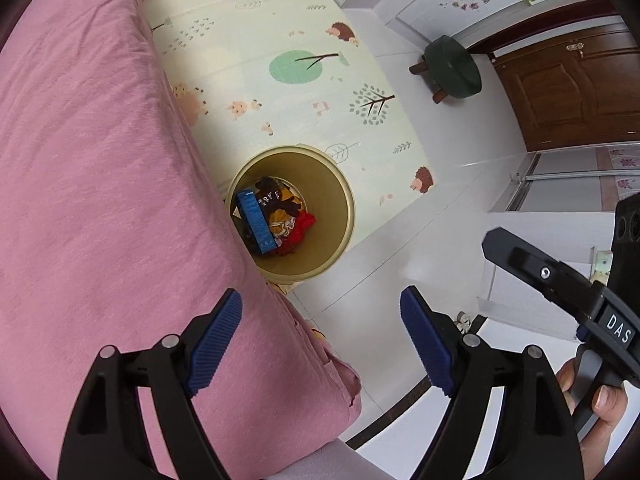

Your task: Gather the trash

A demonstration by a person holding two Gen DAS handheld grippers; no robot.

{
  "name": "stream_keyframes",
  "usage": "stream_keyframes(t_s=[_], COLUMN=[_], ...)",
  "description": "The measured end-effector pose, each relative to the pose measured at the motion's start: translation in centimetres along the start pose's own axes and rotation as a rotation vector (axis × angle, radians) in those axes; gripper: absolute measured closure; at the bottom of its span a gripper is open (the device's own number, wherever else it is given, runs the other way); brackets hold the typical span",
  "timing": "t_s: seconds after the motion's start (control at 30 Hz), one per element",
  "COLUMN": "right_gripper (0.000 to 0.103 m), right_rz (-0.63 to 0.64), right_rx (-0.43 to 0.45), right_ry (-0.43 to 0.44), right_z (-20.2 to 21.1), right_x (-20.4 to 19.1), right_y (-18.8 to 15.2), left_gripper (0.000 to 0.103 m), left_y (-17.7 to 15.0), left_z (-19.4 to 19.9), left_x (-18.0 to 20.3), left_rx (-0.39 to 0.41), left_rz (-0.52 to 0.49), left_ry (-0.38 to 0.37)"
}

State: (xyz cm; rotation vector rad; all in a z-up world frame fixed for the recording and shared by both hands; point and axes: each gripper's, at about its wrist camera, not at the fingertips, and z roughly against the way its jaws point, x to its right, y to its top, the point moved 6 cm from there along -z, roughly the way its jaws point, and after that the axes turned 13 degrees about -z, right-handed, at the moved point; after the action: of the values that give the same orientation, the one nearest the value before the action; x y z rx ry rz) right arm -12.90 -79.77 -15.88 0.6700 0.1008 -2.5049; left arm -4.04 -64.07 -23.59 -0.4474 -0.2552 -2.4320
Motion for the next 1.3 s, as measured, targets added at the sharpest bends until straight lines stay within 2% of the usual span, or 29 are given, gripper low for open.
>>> stream_keyframes(t_s=[0.17, 0.37, 0.63, 0.8, 1.1, 1.3], right_gripper=[0.058, 0.058, 0.058, 0.058, 0.041, 0.03], right_rz=[0.068, 0.141, 0.301, 0.384, 0.521, 0.574], right_rx=[0.005, -0.027, -0.129, -0.181, -0.189, -0.136], right_ry=[-0.013, -0.016, -0.006, 0.018, 0.09, 0.128], right_z=[0.3, -0.5, -3.5, -4.0, -2.1, 0.1], right_x=[-2.5, -5.7, -12.3, -16.7, -23.4, -27.2], right_y=[-1.5, -5.2, -13.4, -18.7, -26.4, -29.4], left_gripper=[0.021, 0.021, 0.021, 0.012, 0.006, 0.005], left_y=[-2.4, -6.6, -15.3, -20.4, -28.9, -32.5], left_z=[2.2, 5.2, 9.4, 12.9, 18.9, 24.1], left_x=[-1.2, -3.9, -9.3, -12.4, -15.4, -15.7], left_rx=[0.037, 0.078, 0.139, 0.167, 0.254, 0.333], left_rz=[0.014, 0.058, 0.19, 0.247, 0.383, 0.403], left_ry=[0.004, 0.027, 0.083, 0.169, 0.254, 0.383])
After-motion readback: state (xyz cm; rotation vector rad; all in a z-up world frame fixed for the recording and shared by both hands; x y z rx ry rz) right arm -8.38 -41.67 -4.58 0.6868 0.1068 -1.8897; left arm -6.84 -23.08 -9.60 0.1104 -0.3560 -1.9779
